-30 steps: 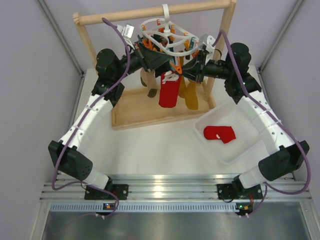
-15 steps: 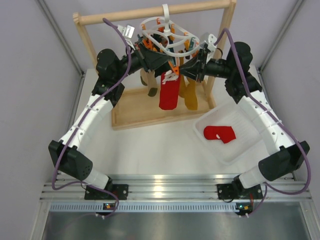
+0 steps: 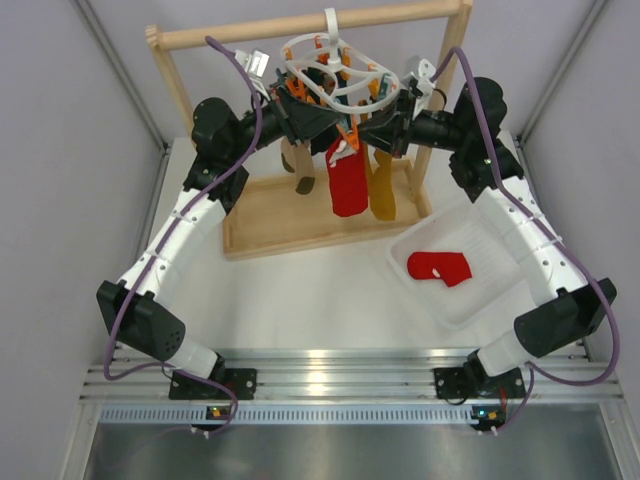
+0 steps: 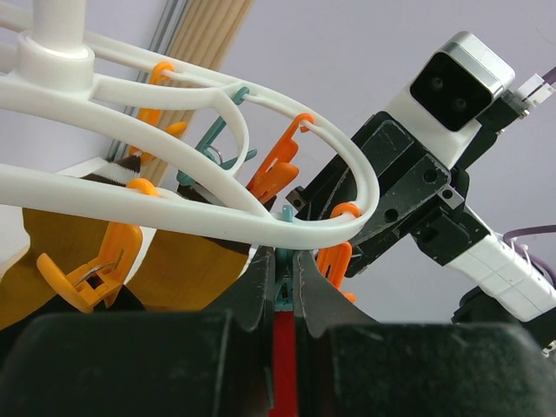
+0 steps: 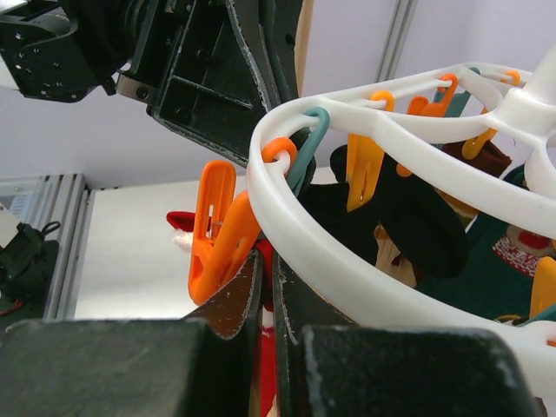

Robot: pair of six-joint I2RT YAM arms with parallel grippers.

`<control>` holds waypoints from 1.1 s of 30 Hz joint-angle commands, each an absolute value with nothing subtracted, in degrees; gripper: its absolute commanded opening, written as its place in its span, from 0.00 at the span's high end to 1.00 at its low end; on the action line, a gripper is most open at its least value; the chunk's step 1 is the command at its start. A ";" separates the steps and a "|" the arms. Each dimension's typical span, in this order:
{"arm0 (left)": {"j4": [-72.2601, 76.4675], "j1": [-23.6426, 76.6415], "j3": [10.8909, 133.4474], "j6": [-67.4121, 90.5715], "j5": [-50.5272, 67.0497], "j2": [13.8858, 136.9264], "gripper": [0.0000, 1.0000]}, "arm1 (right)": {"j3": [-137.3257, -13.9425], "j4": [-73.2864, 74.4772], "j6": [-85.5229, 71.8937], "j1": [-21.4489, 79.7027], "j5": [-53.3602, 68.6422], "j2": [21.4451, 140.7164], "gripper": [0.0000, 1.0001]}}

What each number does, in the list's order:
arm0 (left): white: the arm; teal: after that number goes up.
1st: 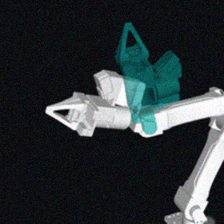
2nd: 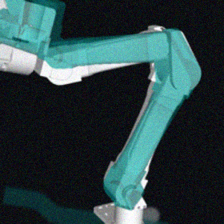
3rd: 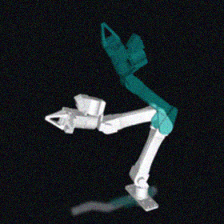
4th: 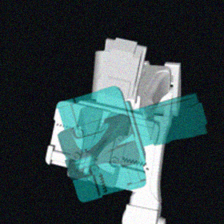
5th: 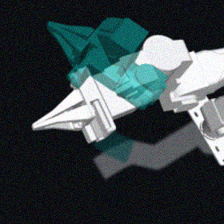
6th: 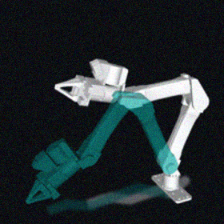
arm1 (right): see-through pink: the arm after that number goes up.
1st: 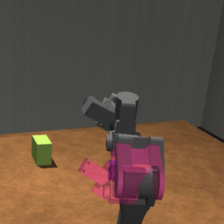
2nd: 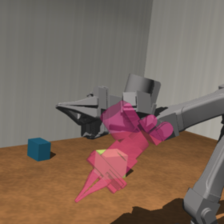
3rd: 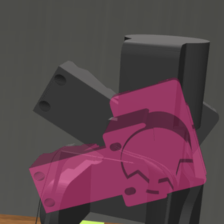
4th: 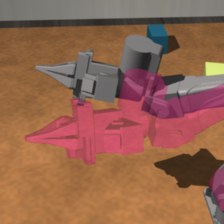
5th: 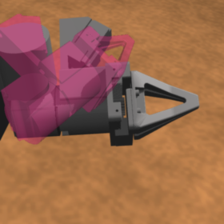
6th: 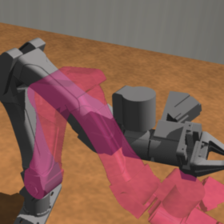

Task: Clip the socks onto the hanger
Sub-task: Clamp the sock onto the hanger.

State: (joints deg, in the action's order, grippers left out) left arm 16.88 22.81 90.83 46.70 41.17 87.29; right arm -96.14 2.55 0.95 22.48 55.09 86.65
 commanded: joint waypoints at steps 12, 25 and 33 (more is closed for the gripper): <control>13.71 23.12 91.40 45.09 44.21 87.89 0.80 | -99.58 -2.29 -0.97 23.64 57.13 85.69 1.00; 15.03 22.94 90.79 46.23 41.93 86.13 0.44 | -99.40 -0.88 1.40 23.55 56.60 85.87 1.00; 14.24 20.13 87.11 45.62 40.25 81.65 0.44 | -98.35 3.25 5.27 23.56 54.23 85.61 0.96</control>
State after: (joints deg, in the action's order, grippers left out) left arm 12.91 21.52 87.92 46.35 41.08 85.56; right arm -96.53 2.48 2.22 22.52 55.11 86.67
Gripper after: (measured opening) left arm 0.565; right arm 0.029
